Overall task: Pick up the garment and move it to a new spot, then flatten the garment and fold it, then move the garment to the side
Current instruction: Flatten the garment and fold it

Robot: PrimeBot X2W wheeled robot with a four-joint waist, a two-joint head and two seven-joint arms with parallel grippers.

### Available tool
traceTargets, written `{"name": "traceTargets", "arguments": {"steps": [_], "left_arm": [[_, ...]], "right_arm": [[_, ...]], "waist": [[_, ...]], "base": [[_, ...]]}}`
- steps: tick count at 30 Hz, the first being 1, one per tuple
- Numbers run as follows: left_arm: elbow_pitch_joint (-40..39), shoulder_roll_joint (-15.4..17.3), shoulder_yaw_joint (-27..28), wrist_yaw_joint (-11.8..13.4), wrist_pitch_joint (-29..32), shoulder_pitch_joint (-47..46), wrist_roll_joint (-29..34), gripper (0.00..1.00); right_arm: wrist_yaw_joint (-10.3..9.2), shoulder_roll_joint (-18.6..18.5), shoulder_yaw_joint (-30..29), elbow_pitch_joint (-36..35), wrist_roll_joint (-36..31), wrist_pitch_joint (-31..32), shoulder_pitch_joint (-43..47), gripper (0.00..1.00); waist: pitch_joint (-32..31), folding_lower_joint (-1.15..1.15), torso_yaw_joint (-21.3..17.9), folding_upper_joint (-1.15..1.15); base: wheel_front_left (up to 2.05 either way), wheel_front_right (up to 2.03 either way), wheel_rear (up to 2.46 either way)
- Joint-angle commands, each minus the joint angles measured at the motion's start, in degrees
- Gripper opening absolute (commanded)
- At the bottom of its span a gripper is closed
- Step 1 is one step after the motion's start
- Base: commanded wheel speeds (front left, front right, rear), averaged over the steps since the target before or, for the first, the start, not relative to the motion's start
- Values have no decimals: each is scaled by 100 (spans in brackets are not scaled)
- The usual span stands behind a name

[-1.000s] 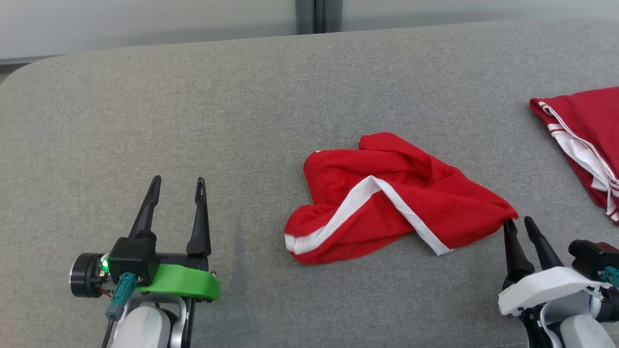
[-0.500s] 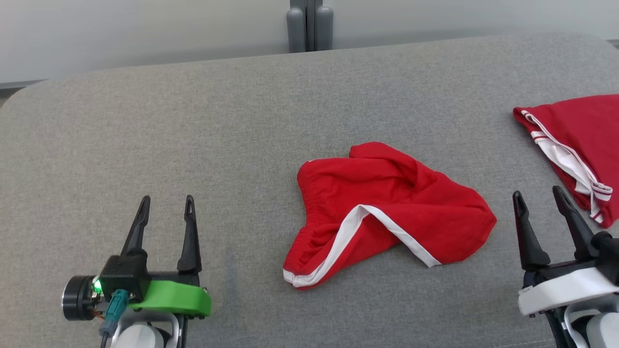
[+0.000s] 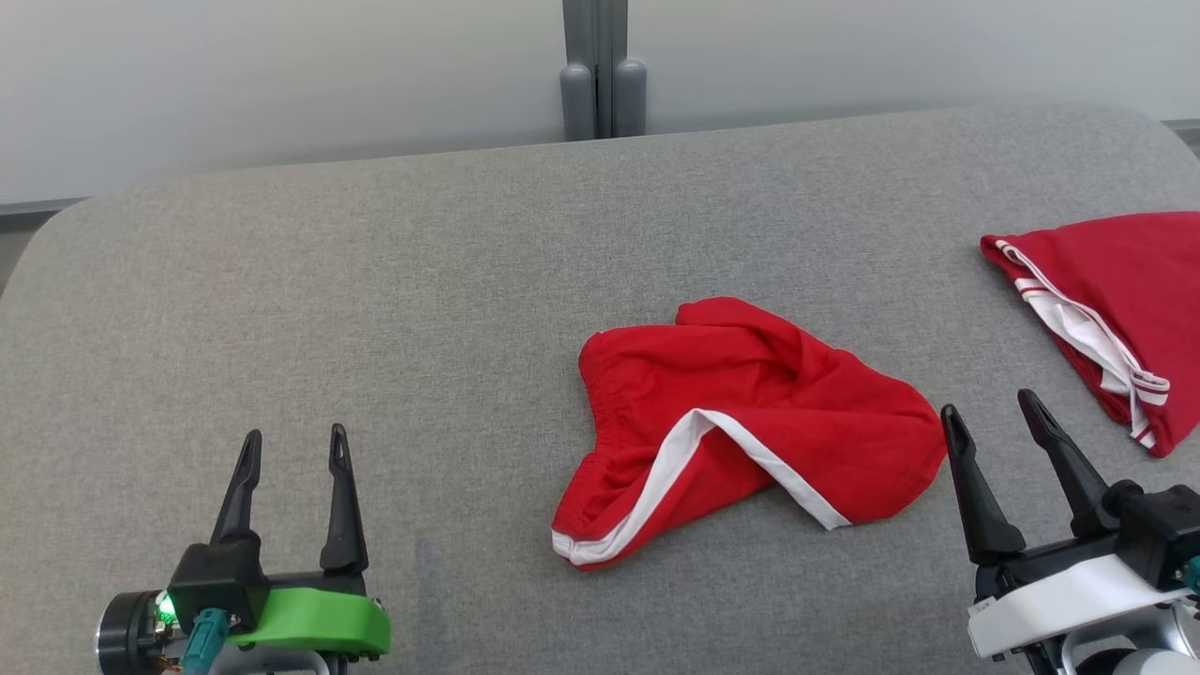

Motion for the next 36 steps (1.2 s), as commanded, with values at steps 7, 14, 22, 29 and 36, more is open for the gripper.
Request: {"name": "traceTargets", "arguments": {"steps": [7, 14, 22, 29, 36], "left_arm": [[-120, 49, -23, 63, 18, 47, -15, 100], [-173, -6, -116, 34, 6, -251, 40, 100], [-70, -147, -266, -79, -33, -701, 107, 100], [58, -204, -289, -129, -39, -909, 161, 100], [87, -241, -281, -184, -39, -968, 217, 100]], "right_arm": [[-7, 17, -44, -135, -10, 85, 65, 100], [-7, -83, -130, 370, 133, 82, 33, 100], [-7, -181, 56, 1892, 590, -192, -644, 100], [-7, -369, 785, 2848, 1207, -239, -1309, 83], [-8, -688, 1114, 2902, 1453, -669, -1466, 0]], "waist": [[57, 0, 19, 0], [391, 0, 124, 0], [941, 0, 240, 0], [1141, 0, 284, 0], [1134, 0, 318, 0]], "base": [[0, 0, 0], [0, 0, 0], [0, 0, 0], [0, 0, 0], [0, 0, 0]]}}
